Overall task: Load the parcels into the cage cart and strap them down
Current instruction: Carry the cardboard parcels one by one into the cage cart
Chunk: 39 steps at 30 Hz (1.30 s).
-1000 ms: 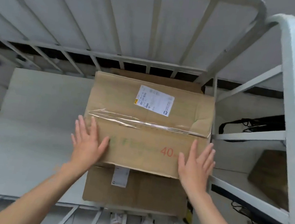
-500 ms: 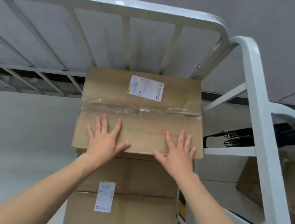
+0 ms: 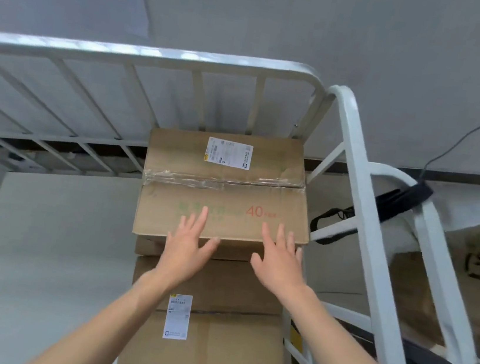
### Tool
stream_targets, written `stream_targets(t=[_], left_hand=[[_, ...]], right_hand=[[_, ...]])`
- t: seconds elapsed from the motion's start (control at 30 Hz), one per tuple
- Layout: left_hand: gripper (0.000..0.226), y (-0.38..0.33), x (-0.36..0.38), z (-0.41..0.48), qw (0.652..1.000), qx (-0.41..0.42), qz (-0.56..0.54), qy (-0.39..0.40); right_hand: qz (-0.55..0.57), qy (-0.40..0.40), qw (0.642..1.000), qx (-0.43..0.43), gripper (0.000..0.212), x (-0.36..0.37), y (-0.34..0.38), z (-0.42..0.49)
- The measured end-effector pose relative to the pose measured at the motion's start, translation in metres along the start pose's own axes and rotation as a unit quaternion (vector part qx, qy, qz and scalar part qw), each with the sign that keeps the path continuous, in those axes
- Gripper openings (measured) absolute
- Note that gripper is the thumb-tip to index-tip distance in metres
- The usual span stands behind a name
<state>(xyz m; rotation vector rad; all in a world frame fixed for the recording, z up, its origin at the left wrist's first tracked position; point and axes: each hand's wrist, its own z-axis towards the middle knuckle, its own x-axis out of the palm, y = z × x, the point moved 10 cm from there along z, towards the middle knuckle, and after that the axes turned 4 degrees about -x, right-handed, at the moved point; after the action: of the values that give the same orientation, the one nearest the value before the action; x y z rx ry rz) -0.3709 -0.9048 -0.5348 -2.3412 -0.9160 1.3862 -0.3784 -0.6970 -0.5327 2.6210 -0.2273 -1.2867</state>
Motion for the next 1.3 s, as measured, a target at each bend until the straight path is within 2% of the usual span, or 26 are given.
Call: stream_targets(t=[0.07, 0.17, 0.4, 0.7, 0.9, 1.1, 1.3], left_hand=[[0.073, -0.016, -0.006, -0.045, 0.999, -0.003, -0.045, 0.02], [0.068, -0.041, -0.032, -0.11, 0.998, -0.005, -0.056, 0.02], [0.069, -0.123, -0.087, -0.255, 0.995, 0.085, 0.037, -0.022], [0.066, -0.248, -0.066, -0.374, 0.97, 0.236, 0.051, 0.01], [0.063, -0.338, 0.007, -0.442, 0.937, 0.342, 0.043, 0.058], [0.065, -0.416, 0.135, -0.532, 0.89, 0.41, 0.11, 0.164], [0.064, -0.479, 0.252, -0.611, 0.859, 0.439, 0.134, 0.225]], right_hand=[[0.016, -0.011, 1.0, 0.006, 0.073, -0.008, 0.005, -0.046], [0.022, -0.015, 1.0, 0.001, 0.071, -0.027, 0.018, -0.113], [-0.017, -0.083, 0.996, -0.019, 0.07, -0.095, 0.031, -0.261], [0.105, -0.207, 0.967, 0.106, 0.069, -0.132, -0.037, -0.425], [0.17, -0.296, 0.914, 0.221, 0.069, -0.12, -0.141, -0.539], [0.246, -0.327, 0.836, 0.365, 0.07, -0.055, -0.264, -0.665], [0.335, -0.362, 0.761, 0.421, 0.075, -0.008, -0.372, -0.76]])
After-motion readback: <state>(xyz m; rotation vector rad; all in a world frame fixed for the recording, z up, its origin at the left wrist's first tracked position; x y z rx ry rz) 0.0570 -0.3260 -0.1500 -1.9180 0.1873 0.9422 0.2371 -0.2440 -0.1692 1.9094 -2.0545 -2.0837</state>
